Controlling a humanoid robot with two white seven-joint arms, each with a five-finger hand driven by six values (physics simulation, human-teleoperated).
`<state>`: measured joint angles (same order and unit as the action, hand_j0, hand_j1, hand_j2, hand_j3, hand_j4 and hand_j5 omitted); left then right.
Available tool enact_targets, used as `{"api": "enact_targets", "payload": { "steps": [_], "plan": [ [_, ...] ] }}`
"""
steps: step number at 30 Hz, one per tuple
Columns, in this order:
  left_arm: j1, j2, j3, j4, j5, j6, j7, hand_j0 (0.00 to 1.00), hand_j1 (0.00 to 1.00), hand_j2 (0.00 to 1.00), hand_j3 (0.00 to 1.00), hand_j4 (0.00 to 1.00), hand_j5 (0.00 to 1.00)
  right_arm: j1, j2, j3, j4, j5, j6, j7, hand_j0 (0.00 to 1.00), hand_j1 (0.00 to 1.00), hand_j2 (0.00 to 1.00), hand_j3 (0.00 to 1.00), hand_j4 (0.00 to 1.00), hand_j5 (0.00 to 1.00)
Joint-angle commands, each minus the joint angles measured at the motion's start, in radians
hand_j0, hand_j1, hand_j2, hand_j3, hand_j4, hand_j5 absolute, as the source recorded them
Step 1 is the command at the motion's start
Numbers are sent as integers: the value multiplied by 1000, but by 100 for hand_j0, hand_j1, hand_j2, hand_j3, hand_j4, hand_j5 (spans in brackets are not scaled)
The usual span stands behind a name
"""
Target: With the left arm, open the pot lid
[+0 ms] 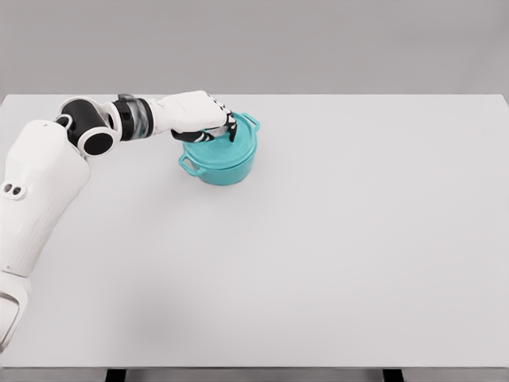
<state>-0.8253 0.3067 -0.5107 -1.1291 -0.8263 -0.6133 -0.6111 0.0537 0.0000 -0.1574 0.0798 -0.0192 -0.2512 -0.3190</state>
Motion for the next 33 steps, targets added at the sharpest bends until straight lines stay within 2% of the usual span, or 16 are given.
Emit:
{"api": "enact_targets", "payload": {
  "steps": [1, 7, 10, 12, 13, 16, 18, 20, 24, 27, 33],
  "plan": [
    [0, 0, 4, 0, 4, 2, 0, 49, 49, 49, 49, 49, 49, 0, 0, -1, 0, -1, 0, 0, 100, 100, 100, 100, 100, 100],
    [-17, 5, 18, -1, 19, 2, 0, 50, 50, 50, 50, 50, 50, 0, 0, -1, 0, -1, 0, 0, 100, 100, 100, 100, 100, 100],
    [-20, 9, 63, -5, 39, 2, 0, 50, 50, 50, 50, 50, 50, -2, 0, 1, 0, -1, 0, 0, 100, 100, 100, 100, 100, 100],
    [-37, 54, 63, -11, 98, 2, 0, 50, 50, 50, 50, 50, 50, 0, 0, -1, 0, -1, 0, 0, 100, 100, 100, 100, 100, 100],
    [-40, 109, 63, -12, 154, 2, 0, 50, 50, 50, 50, 50, 50, 0, 0, -1, 0, -1, 0, 0, 100, 100, 100, 100, 100, 100],
    [-38, 227, 64, -14, 251, 2, 0, 50, 50, 50, 50, 50, 50, 0, 0, -1, 0, -1, 0, 0, 100, 100, 100, 100, 100, 100],
    [-26, 311, 118, -14, 297, 2, 0, 50, 50, 50, 50, 50, 50, -2, 0, -1, 0, -1, 0, 0, 100, 100, 100, 100, 100, 100],
    [-18, 390, 123, -14, 343, 2, 0, 50, 50, 50, 50, 50, 50, 0, 0, -1, 0, -1, 0, 0, 100, 100, 100, 100, 100, 100],
    [106, 451, 144, -14, 357, 2, 0, 50, 50, 50, 50, 50, 50, 0, 0, -1, 0, -1, 0, 0, 100, 100, 100, 100, 100, 100],
    [179, 485, 146, -81, 404, 2, 0, 50, 50, 50, 50, 50, 50, -2, 0, -1, 0, -1, 0, 0, 100, 100, 100, 100, 100, 100],
    [224, 488, 146, -95, 414, 2, 0, 50, 50, 50, 50, 50, 50, 0, 0, -1, 0, -1, 0, 0, 100, 100, 100, 100, 100, 100]
  ]
}}
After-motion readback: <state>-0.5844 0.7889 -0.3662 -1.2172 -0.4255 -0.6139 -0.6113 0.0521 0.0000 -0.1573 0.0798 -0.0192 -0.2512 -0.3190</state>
